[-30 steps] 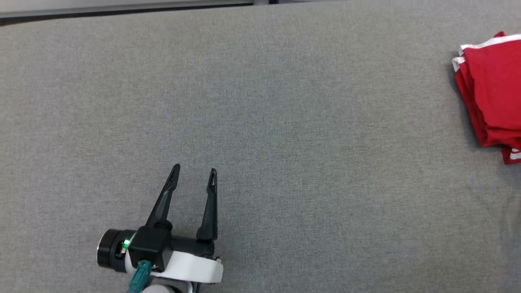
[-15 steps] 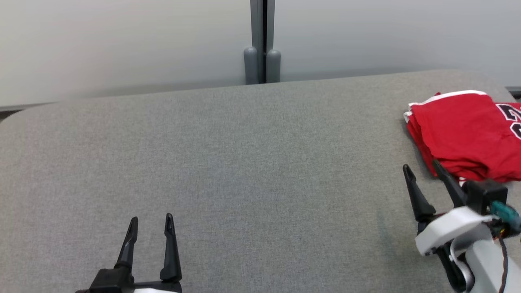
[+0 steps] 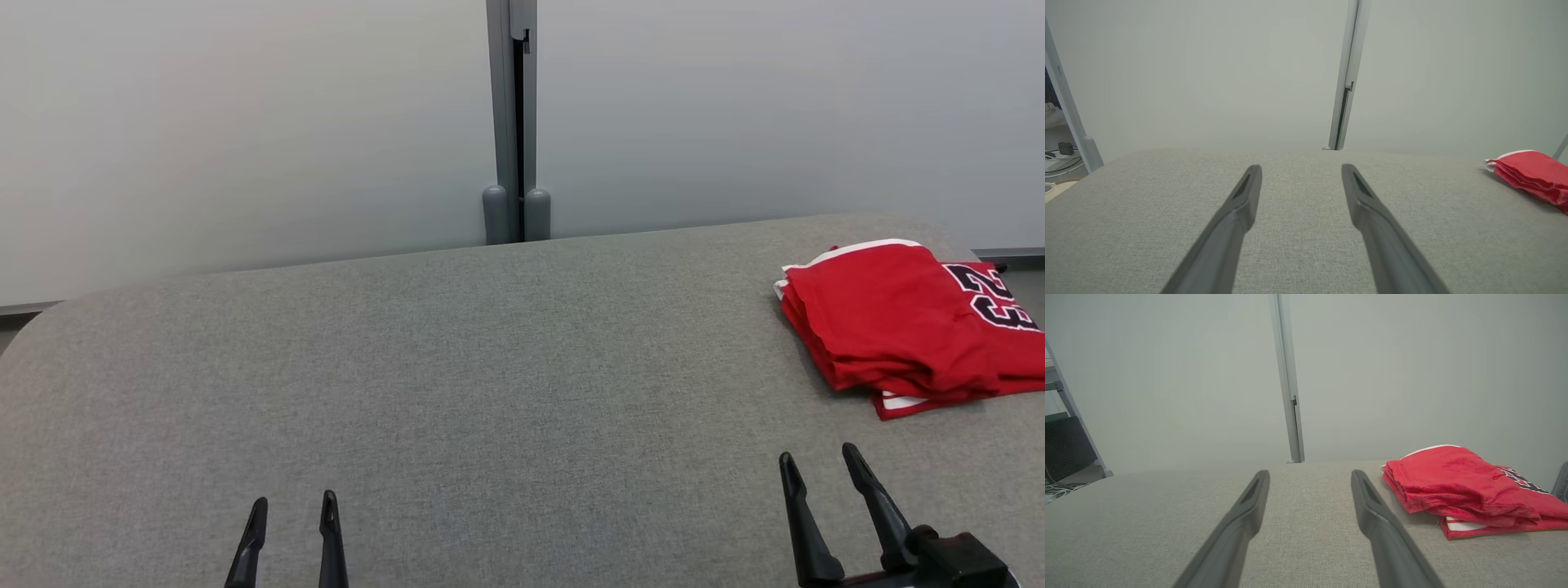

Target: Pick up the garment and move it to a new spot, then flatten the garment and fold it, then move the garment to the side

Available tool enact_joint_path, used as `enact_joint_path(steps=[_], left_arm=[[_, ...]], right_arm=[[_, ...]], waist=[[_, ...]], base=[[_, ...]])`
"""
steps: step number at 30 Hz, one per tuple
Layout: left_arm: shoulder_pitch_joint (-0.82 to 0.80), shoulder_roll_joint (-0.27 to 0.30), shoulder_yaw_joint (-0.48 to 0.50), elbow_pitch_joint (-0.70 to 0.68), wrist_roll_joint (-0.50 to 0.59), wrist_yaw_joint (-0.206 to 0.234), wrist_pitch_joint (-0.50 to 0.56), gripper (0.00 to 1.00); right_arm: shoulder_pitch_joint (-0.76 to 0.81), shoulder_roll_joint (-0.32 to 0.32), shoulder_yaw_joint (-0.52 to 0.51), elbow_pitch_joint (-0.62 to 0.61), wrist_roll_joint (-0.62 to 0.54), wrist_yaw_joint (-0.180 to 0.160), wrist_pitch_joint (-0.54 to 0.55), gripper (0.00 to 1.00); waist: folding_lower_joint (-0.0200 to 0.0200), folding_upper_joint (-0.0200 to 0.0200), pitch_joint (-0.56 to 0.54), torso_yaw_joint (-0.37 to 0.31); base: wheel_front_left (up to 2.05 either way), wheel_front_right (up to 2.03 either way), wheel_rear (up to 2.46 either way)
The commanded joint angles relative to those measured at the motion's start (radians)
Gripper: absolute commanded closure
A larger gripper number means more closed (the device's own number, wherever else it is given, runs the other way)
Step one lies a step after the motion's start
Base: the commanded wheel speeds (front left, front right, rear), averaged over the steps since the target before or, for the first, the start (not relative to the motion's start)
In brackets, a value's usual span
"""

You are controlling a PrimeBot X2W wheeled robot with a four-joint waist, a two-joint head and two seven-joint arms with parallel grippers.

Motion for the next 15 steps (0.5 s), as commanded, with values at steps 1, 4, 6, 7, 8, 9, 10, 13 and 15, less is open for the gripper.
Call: enact_joint_path(steps=[1,4,6,7,8,9,10,13,15], left_arm=[[0.01,0.003,0.002,0.004,0.009,-0.003,-0.001,0.0],[0.01,0.004,-0.002,0.012,0.024,-0.015,-0.001,0.0],[0.007,0.004,0.0,0.018,0.027,-0.018,-0.001,0.0],[0.005,0.004,0.0,0.02,0.029,-0.021,-0.001,0.0],[0.003,0.004,0.001,0.023,0.031,-0.023,-0.001,0.0],[0.0,0.004,0.002,0.025,0.032,-0.023,-0.001,0.0],[-0.003,0.004,0.002,0.027,0.035,-0.024,-0.001,0.0],[-0.001,-0.001,-0.004,0.038,0.04,-0.024,0.001,1.0],[0.005,-0.002,-0.007,0.056,0.036,-0.024,0.001,1.0]], right_arm=[[0.013,0.001,0.003,-0.007,-0.007,0.0,0.0,0.0],[0.022,0.003,-0.001,-0.007,-0.011,0.0,0.0,0.0],[0.02,0.004,-0.003,-0.006,-0.012,0.0,0.0,0.0],[0.017,0.005,-0.005,-0.007,-0.014,0.0,0.0,0.0],[0.015,0.006,-0.007,-0.009,-0.014,0.0,0.0,0.0],[0.014,0.007,-0.009,-0.01,-0.015,0.0,0.0,0.0],[0.013,0.009,-0.01,-0.011,-0.016,0.0,0.0,0.0],[0.015,0.009,-0.01,0.002,-0.013,0.0,0.0,1.0],[0.022,0.011,-0.008,0.018,-0.012,0.0,0.0,1.0]], waist=[[0.0,0.0,-0.004,-0.003],[0.0,0.0,-0.008,-0.005],[0.0,0.0,-0.008,-0.006],[0.0,0.0,-0.009,-0.005],[0.0,0.0,-0.009,-0.005],[0.0,0.0,-0.008,-0.004],[0.0,0.0,-0.008,-0.002],[0.0,0.0,-0.008,0.001],[0.0,0.0,-0.008,0.001]], base=[[0.0,0.0,0.0],[0.0,0.0,0.0],[0.0,0.0,0.0],[0.0,0.0,0.0],[0.0,0.0,0.0],[0.0,0.0,0.0],[0.0,0.0,0.0],[0.0,0.0,0.0],[0.0,0.0,0.0]])
